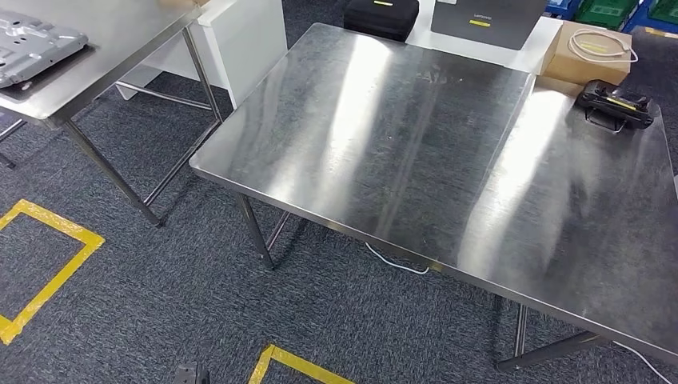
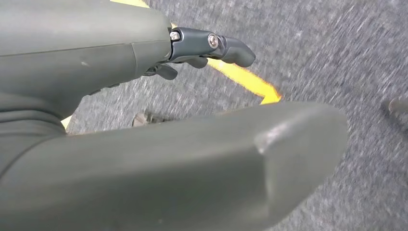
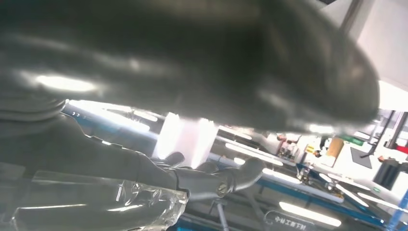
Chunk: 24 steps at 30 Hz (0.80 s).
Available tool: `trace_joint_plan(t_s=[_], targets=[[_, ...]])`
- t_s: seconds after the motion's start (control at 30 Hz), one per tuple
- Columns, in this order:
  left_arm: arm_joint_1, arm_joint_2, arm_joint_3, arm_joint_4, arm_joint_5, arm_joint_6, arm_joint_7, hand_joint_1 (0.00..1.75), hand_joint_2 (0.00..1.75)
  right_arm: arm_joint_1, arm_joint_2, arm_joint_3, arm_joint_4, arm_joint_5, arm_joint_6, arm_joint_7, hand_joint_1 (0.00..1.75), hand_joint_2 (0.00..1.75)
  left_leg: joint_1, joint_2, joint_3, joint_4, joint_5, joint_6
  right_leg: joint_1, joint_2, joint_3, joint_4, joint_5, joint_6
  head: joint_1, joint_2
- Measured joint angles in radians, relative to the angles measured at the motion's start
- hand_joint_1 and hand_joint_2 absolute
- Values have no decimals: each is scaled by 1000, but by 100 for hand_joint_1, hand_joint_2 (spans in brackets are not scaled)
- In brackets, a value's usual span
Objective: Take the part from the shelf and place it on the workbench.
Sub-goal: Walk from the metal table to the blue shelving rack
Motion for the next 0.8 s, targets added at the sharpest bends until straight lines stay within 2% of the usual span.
trace_joint_plan(t_s=[0.07, 0.1, 0.13, 0.17, 0.23, 0.27, 0.3, 0.33, 0.4, 0.43, 0.5, 0.57, 0.6, 0.63, 0.67, 0.7, 0.73, 0.77, 0.8], targets=[[1, 0, 0, 0, 0, 0, 0, 0, 0, 1, 4, 0, 0, 0, 0, 0, 0, 0, 1, -1, -8, 11, -5, -8, -13, 0, -6, 1, 9, -13, 0, 0], [1, 1, 0, 0, 0, 0, 1, 0, 0, 0, 6, 0, 0, 1, 0, 0, 0, 0, 3, -2, -16, 30, -21, -16, -19, 0, -8, 0, 13, -20, 0, 0], [1, 1, 0, 0, 0, 0, 1, 0, 0, 0, 8, 0, 0, 1, 0, 0, 0, 0, 8, -4, -33, 74, -54, -27, -25, -1, -11, 0, 18, -27, 0, 0], [2, 1, 0, 0, 0, 0, 1, 0, 0, -1, 8, 0, 0, 2, 0, 0, 0, 0, 16, -5, -57, 137, -96, -38, -24, -1, -16, 0, 23, -31, -1, 0], [2, 1, 0, 0, 0, 0, 1, 0, 0, -1, 10, 0, 0, 3, 0, 0, 0, 0, 34, -4, -106, 274, -169, -56, -24, -2, -28, 1, 31, -32, -1, 0], [2, 1, 0, 0, 0, 0, 1, 0, 0, 0, 12, 0, 0, 3, 0, 0, 0, 0, 43, -4, -111, 303, -178, -61, -25, -1, -33, 3, 35, -29, -1, 0], [3, 1, 0, 0, 1, 0, 1, 0, 0, 1, 12, 0, 0, 3, 0, 0, 0, 0, 50, -4, -94, 288, -169, -65, -27, -1, -39, 4, 38, -26, -1, 0], [2, 1, 0, 0, 1, 0, 1, 0, 0, 1, 13, 0, 0, 4, -1, 0, 0, 0, 55, -4, -58, 235, -144, -68, -29, 0, -43, 6, 41, -23, -1, 0], [1, 1, 0, 0, 1, 0, 1, 0, 0, 1, 13, 0, 0, 5, -2, 0, 0, 0, 59, -7, 31, 90, -97, -68, -31, 1, -47, 5, 48, -13, -1, 0], [1, 1, 0, 0, 1, 0, 1, 0, 0, 0, 13, 0, 0, 6, -4, 0, 0, 0, 57, -8, 57, 42, -85, -65, -32, 1, -47, 3, 52, -7, -1, 0], [0, 1, 0, 0, 1, 0, 1, 0, 0, 0, 16, 0, -1, 6, -7, -1, 0, 0, 48, -10, 64, 17, -79, -56, -30, 1, -49, -4, 62, 9, -1, 0], [-1, 1, 0, 0, 1, 1, 1, 0, 0, 1, 16, 0, -1, 7, -9, -2, 0, 0, 40, -8, 61, 4, -62, -37, -25, 0, -56, -7, 68, 24, 0, 0], [-1, 1, 0, 0, 1, 1, 0, 0, 0, 2, 16, 0, -1, 7, -10, -3, 0, 0, 38, -7, 60, -7, -51, -25, -23, 0, -68, 8, 58, 24, 1, 0], [-2, 1, 0, 0, 1, 2, 0, 0, 0, 3, 15, 0, -1, 8, -10, -4, 0, 44, 36, -6, 58, -17, -40, -13, -21, -1, -88, 44, 36, 20, 3, 0], [-2, 1, 0, 0, 1, 2, 0, 0, 0, 4, 15, 0, -1, 10, -11, -4, 0, 87, 35, -5, 53, -23, -31, -5, -21, -1, -117, 105, 2, 11, 5, 0], [-2, 1, 0, 0, 0, 3, -1, 0, 0, 6, 15, 0, -1, 11, -11, -5, 0, 131, 32, -5, 46, -24, -25, 1, -20, 0, -147, 175, -31, 4, 6, 0], [-2, 1, 0, 0, 0, 4, -2, 0, 0, 10, 16, 0, -1, 12, -14, -8, 0, 175, 28, -5, 39, -24, -21, 4, -18, 0, -174, 242, -58, 2, 7, 0], [-1, 1, 0, 0, 0, 5, -3, 0, 0, 15, 17, -1, -1, 10, -20, -13, 0, 175, 25, -5, 33, -24, -17, 6, -17, 1, -188, 283, -73, 5, 8, 0], [0, 1, 0, 0, 1, 6, -4, 0, 0, 21, 18, -2, -1, 5, -28, -20, 0, 175, 22, -5, 28, -23, -13, 6, -15, 1, -179, 282, -73, 10, 8, 0]])
